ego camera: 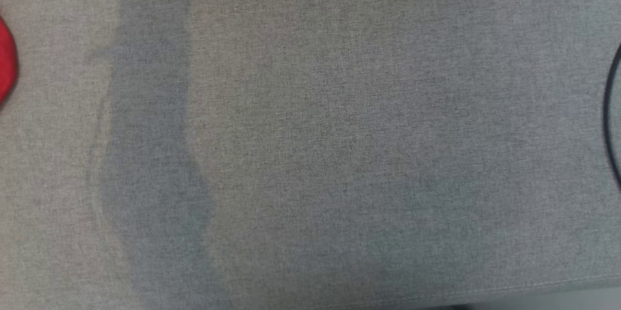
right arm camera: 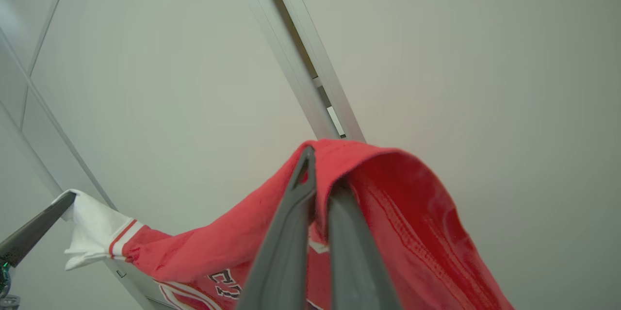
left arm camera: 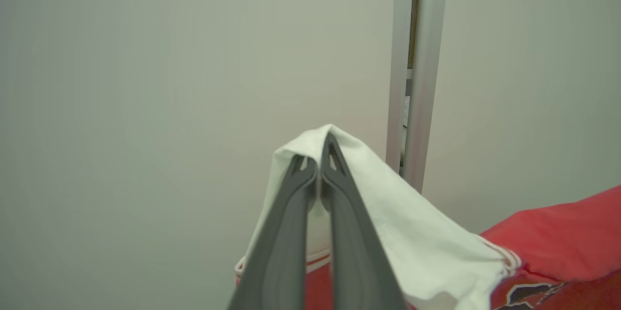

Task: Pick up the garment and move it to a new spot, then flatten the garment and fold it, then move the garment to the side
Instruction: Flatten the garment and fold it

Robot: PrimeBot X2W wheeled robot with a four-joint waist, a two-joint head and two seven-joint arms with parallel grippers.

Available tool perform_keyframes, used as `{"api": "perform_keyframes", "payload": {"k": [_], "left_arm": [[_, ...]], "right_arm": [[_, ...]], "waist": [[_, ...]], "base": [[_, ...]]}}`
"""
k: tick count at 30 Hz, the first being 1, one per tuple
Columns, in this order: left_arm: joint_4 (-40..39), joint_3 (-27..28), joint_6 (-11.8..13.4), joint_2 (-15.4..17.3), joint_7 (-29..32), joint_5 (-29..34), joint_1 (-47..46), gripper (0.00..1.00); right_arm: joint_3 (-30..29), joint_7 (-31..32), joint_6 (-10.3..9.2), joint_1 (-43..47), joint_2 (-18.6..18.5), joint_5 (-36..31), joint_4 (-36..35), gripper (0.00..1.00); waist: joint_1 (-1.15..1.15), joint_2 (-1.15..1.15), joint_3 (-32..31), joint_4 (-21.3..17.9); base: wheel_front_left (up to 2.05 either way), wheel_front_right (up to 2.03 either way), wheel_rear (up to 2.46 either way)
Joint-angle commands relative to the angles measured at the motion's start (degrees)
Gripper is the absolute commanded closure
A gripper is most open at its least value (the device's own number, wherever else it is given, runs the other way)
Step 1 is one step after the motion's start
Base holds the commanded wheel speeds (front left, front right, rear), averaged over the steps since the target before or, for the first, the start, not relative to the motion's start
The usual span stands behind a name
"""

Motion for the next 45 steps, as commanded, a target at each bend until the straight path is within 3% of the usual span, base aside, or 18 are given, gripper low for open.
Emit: {"api": "perform_keyframes", "payload": {"k": [1,5,11,15,21,32,39,45], "left_arm": [[0.0,-1.4,-0.1,-0.1,-0.1,-1.6,3.6,1.00],[-3.1,-7.5,-0.1,2.2,-1.6,-5.3,12.3,1.00],[-8.7,-14.0,-0.1,7.4,1.8,-12.0,26.9,1.00],[-13.2,-18.2,-0.1,12.4,10.2,-15.7,36.1,1.00],[-25.5,-22.3,0.7,19.5,27.6,-21.8,49.0,1.00],[-56.4,-26.7,9.9,34.4,50.2,-34.4,68.7,1.00],[-69.8,-28.2,15.3,40.2,56.6,-40.1,75.3,1.00],[-74.9,-28.1,18.3,43.5,58.9,-43.0,77.7,1.00]], "right_arm": [[1.4,0.3,0.01,3.6,-0.1,1.4,-0.6,1.00],[5.9,0.9,0.01,13.0,-1.0,5.3,-3.2,1.00],[13.1,4.0,0.01,27.9,-5.2,11.6,-9.6,1.00],[17.3,8.1,0.01,35.5,-8.4,15.0,-12.9,1.00],[24.2,15.7,0.00,44.2,-14.0,17.6,-17.2,1.00],[32.0,32.0,0.00,53.5,-22.1,23.2,-21.8,1.00],[35.3,42.2,0.00,57.4,-27.6,27.0,-24.9,1.00],[36.6,48.9,0.00,56.7,-31.5,28.9,-27.6,1.00]], "waist": [[-0.01,0.00,-0.6,-0.3],[-0.01,0.00,-3.5,-0.7],[-0.01,0.00,-11.2,-1.6],[-0.01,0.00,-16.8,-2.1],[-0.01,0.00,-23.5,-2.2],[-0.01,0.00,-29.3,-2.5],[-0.01,0.00,-30.1,-3.0],[-0.01,0.00,-28.6,-4.0]], "base": [[0.00,0.00,0.00],[0.00,0.00,0.00],[0.00,0.00,0.00],[0.00,0.00,0.00],[0.00,0.00,0.00],[0.00,0.00,0.00],[0.00,0.00,0.00],[0.00,0.00,0.00]]}}
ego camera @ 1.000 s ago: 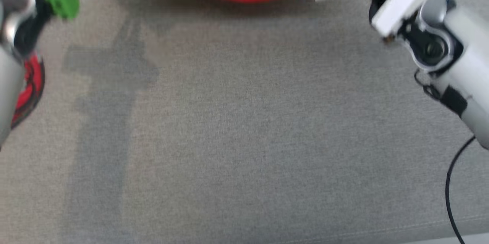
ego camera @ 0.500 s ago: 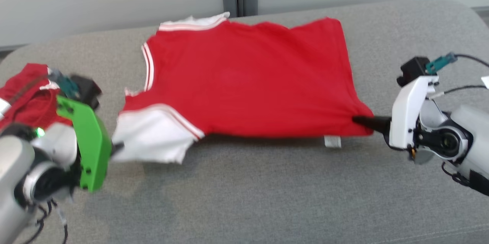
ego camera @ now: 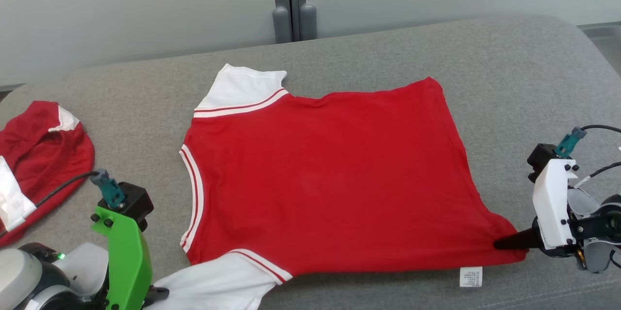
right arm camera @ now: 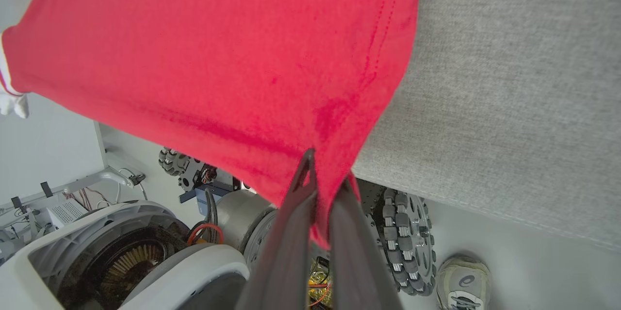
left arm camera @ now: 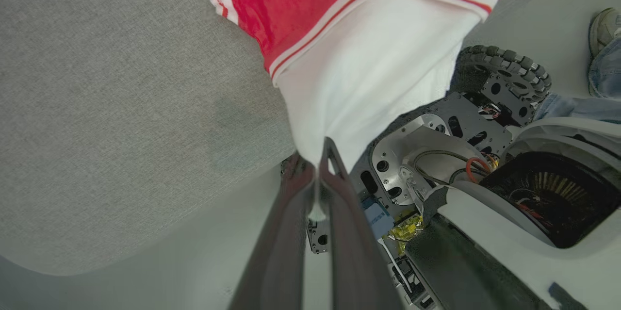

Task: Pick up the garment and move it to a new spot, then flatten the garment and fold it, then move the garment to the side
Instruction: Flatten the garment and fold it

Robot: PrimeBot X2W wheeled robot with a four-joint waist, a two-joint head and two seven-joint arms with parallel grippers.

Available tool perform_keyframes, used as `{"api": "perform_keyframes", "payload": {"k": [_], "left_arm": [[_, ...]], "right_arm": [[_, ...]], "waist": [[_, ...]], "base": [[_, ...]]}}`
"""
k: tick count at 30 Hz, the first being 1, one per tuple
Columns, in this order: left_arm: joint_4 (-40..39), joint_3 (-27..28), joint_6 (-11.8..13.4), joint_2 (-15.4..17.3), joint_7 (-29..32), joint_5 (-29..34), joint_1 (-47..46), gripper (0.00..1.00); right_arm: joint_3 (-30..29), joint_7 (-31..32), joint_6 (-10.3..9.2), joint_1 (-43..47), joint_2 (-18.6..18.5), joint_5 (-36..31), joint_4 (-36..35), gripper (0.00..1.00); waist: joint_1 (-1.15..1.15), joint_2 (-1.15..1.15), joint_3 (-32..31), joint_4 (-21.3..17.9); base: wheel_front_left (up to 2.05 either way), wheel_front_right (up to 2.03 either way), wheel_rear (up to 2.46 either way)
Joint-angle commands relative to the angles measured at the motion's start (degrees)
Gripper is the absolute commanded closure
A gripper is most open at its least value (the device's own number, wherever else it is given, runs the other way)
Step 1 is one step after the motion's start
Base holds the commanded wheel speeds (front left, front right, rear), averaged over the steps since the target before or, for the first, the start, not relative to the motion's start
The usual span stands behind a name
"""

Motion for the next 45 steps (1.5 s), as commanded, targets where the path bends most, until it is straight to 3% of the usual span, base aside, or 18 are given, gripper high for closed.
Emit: {"api": "perform_keyframes", "payload": {"k": [1,9,26,30,32,33,34,35,45], "left_arm": [[-0.6,0.4,0.6,0.9,0.5,-0.7,1.0,1.00],[2.5,2.8,0.8,-1.7,1.9,-4.8,-2.5,1.00],[23.9,3.0,-4.0,-14.9,0.4,1.6,-17.1,1.00],[28.5,2.7,-5.9,-17.6,-1.0,2.5,-18.8,1.00],[30.8,2.6,-7.1,-18.6,-2.2,3.2,-19.4,1.00],[31.7,2.7,-7.6,-19.1,-2.9,3.3,-19.6,0.68],[32.9,2.8,-8.1,-19.7,-3.8,3.5,-19.5,0.13],[34.0,2.9,-8.7,-20.2,-4.8,3.7,-19.5,0.00],[39.8,6.3,-14.5,-23.5,-23.4,8.1,-17.0,0.00]], "right_arm": [[0.2,0.7,0.00,-0.8,-0.4,0.3,-0.6,1.00],[-0.3,2.0,0.00,-5.3,1.5,0.5,0.4,1.00],[-2.9,-0.4,0.00,-13.6,7.9,2.1,9.1,1.00],[-2.7,-1.0,0.00,-14.2,9.7,2.2,11.2,0.76],[-3.0,-2.0,0.00,-14.6,10.5,2.1,12.4,0.50],[-3.1,-2.4,0.00,-14.6,10.9,2.2,12.9,0.00],[-3.2,-3.1,0.00,-14.5,11.4,2.2,13.6,0.00],[-3.3,-3.5,0.00,-14.4,11.7,2.3,14.2,0.00],[-10.0,-17.3,0.01,-9.4,11.0,4.5,11.2,0.00]], "waist": [[0.01,0.00,1.1,-0.6],[0.01,0.00,3.9,-1.6],[0.01,0.00,9.6,-1.9],[0.01,0.00,10.1,-2.0],[0.01,0.00,10.2,-2.0],[0.01,0.00,10.2,-2.1],[0.01,0.00,10.0,-2.1],[0.01,0.00,9.7,-2.2],[0.01,0.00,5.5,-1.8]], "base": [[0.00,0.00,0.00],[0.00,0.00,0.00],[0.00,0.00,0.00],[0.00,0.00,0.00],[0.00,0.00,0.00],[0.00,0.00,0.00],[0.00,0.00,0.00],[0.00,0.00,0.00],[0.00,0.00,0.00]]}}
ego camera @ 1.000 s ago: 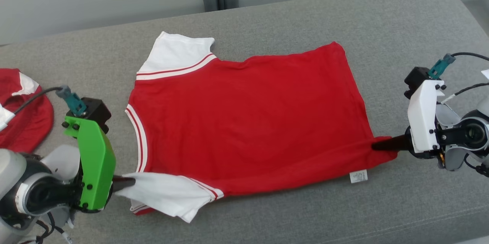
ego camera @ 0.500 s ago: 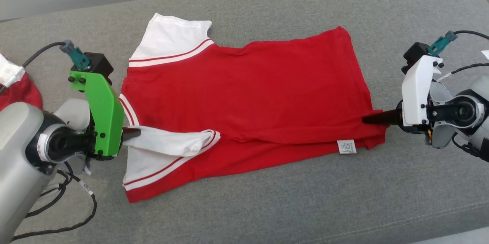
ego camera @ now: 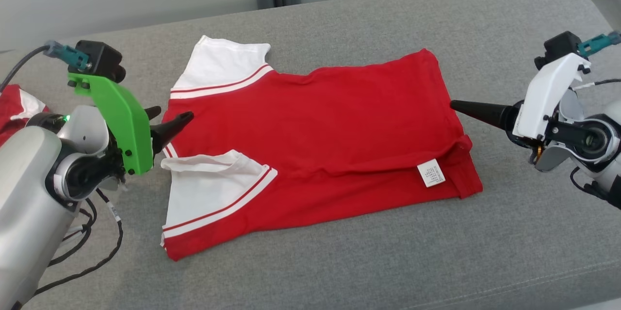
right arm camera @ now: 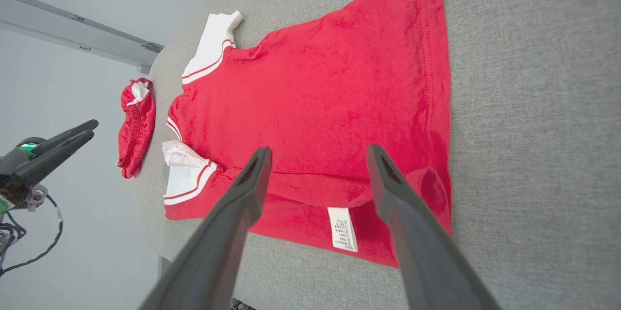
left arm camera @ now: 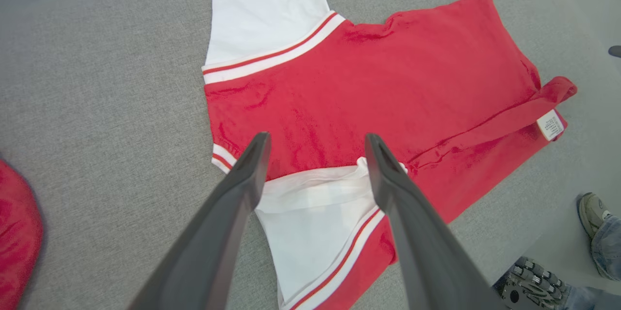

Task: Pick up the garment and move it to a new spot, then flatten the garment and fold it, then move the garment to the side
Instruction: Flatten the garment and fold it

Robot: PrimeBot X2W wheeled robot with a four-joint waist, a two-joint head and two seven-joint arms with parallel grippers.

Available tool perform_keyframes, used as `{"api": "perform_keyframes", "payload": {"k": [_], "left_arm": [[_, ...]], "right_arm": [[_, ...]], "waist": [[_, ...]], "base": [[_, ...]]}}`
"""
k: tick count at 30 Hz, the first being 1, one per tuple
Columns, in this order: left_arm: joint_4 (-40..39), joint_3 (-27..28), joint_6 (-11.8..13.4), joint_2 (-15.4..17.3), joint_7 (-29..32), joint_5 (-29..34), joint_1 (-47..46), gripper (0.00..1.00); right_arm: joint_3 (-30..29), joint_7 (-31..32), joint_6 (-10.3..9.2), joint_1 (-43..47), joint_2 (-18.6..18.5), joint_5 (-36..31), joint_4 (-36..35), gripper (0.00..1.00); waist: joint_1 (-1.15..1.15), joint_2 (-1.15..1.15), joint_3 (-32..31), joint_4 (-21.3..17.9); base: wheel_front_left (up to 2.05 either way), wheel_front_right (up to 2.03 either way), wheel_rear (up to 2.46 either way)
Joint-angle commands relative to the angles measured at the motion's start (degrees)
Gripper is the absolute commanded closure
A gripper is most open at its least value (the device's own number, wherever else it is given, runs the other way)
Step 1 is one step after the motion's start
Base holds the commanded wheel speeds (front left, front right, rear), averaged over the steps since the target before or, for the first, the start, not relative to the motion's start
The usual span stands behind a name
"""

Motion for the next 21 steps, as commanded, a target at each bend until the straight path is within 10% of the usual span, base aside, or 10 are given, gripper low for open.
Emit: {"api": "perform_keyframes", "payload": {"k": [1,7,12,21], "left_arm": [[0.3,0.6,-0.7,-0.1,-3.1,1.4,1.5,0.00],[-0.9,1.8,0.4,1.1,-18.0,8.2,5.8,0.00],[-5.9,4.2,6.8,1.2,-32.6,13.4,12.5,0.00],[-14.6,10.5,17.2,-2.1,-50.8,20.2,28.2,0.00]], "right_arm": [[-1.3,-2.3,0.01,2.1,-0.6,0.8,-1.2,0.00],[-8.1,-20.8,0.01,9.7,-2.4,-1.6,-8.6,0.00],[-11.6,-38.0,0.02,18.0,-3.8,-8.0,-12.7,0.00],[-37.0,-40.2,0.02,35.8,8.1,-30.6,-13.1,0.00]], "waist": [[0.00,0.00,-1.5,0.3],[0.00,0.00,-3.4,0.6],[0.00,0.00,-4.4,1.4],[0.00,0.00,-4.9,2.1]], "base": [[0.00,0.00,0.00],[0.00,0.00,0.00],[0.00,0.00,0.00],[0.00,0.00,0.00]]}}
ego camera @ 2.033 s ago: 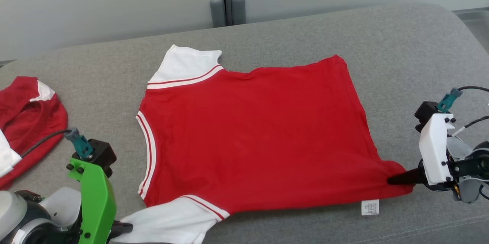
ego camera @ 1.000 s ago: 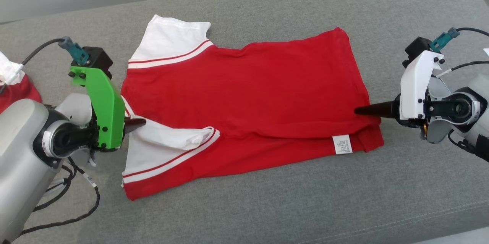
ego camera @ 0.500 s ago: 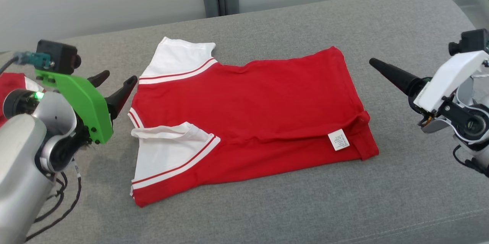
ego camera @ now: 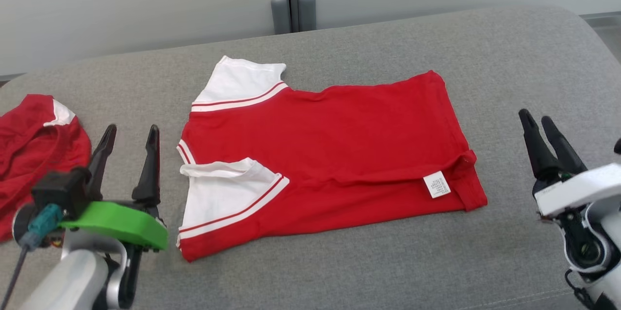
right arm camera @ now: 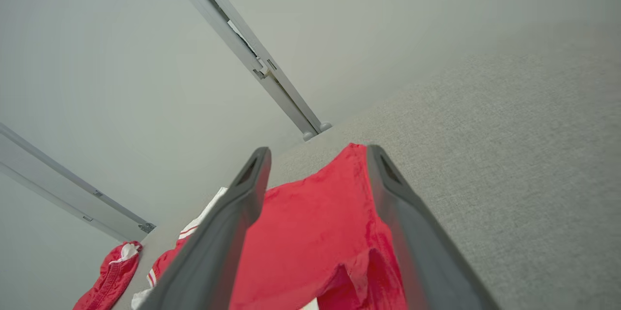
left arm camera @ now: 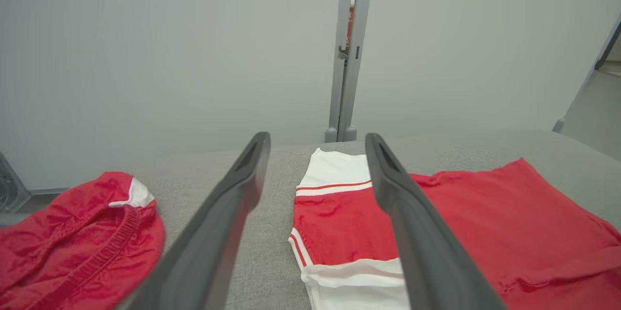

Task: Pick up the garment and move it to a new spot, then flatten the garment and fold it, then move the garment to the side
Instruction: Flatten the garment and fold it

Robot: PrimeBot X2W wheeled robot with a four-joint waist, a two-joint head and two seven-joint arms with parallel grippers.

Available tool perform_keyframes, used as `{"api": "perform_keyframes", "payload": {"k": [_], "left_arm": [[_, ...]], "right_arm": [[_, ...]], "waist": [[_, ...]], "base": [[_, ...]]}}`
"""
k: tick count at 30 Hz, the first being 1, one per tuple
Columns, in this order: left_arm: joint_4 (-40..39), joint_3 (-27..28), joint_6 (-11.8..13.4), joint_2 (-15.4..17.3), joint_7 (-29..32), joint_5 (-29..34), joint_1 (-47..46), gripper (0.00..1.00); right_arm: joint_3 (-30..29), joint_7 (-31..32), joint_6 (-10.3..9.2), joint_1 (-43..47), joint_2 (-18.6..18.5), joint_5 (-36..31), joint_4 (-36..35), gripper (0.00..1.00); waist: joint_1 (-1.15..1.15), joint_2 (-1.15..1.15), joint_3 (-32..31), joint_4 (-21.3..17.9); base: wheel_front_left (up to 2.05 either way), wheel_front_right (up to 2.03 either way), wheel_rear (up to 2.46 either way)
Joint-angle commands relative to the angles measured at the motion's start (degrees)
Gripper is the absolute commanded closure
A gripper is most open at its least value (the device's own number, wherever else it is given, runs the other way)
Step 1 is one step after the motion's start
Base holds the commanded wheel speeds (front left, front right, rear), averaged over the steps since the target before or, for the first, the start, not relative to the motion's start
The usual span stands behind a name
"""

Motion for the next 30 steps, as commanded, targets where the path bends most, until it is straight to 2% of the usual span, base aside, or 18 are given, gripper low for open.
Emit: {"api": "perform_keyframes", "payload": {"k": [1,4,6,10,13,18,21,24,30], "left_arm": [[-1.0,1.9,1.0,-2.1,-0.4,1.1,3.0,0.00],[-4.0,7.7,2.1,-6.1,-0.4,7.0,8.2,0.00],[-5.0,10.3,1.4,-9.0,-0.4,10.7,12.1,0.00],[-3.9,15.8,-2.2,-14.5,-0.4,15.4,18.3,0.00],[-1.7,18.3,-5.4,-17.7,-0.4,18.1,20.4,0.00],[1.9,21.8,-10.2,-21.6,-0.4,21.4,20.2,0.00],[5.8,21.6,-12.2,-22.3,-0.4,21.5,19.5,0.00],[10.1,20.4,-13.2,-22.3,2.6,21.0,17.1,0.00],[15.2,18.0,-13.5,-23.0,10.5,20.3,13.3,0.00]], "right_arm": [[-4.7,-0.1,0.02,2.8,2.8,-4.3,-1.5,0.00],[-13.8,-0.1,0.01,9.6,9.4,-15.6,-4.6,0.00],[-17.5,-0.1,0.01,12.9,13.3,-23.1,-7.1,0.00],[-20.2,-0.2,0.01,17.2,17.0,-36.4,-9.9,0.00],[-20.3,-0.2,0.01,18.0,18.4,-41.7,-8.3,0.00],[-19.0,-0.2,0.01,16.3,19.3,-44.2,-3.7,0.00],[-17.8,0.0,-0.01,14.1,18.2,-44.7,0.9,0.00],[-16.2,2.1,0.00,10.5,17.7,-45.7,6.8,0.00],[-13.0,6.4,-0.01,4.9,17.4,-47.0,16.9,0.00]], "waist": [[0.00,0.00,-0.2,0.3],[0.00,0.00,-0.2,0.5],[0.00,0.00,-0.2,0.7],[0.00,0.00,-0.3,0.5],[0.00,0.00,-0.3,0.6],[0.00,0.00,-0.6,0.8],[0.00,0.00,-0.3,0.6],[0.00,0.00,-0.2,0.7],[0.00,0.00,0.2,1.3]], "base": [[0.00,0.00,0.00],[0.00,0.00,0.00],[0.00,0.00,0.00],[0.00,0.00,0.00],[0.00,0.00,0.00],[0.00,0.00,0.00],[0.00,0.00,0.00],[0.00,0.00,0.00],[0.00,0.00,0.00]]}}
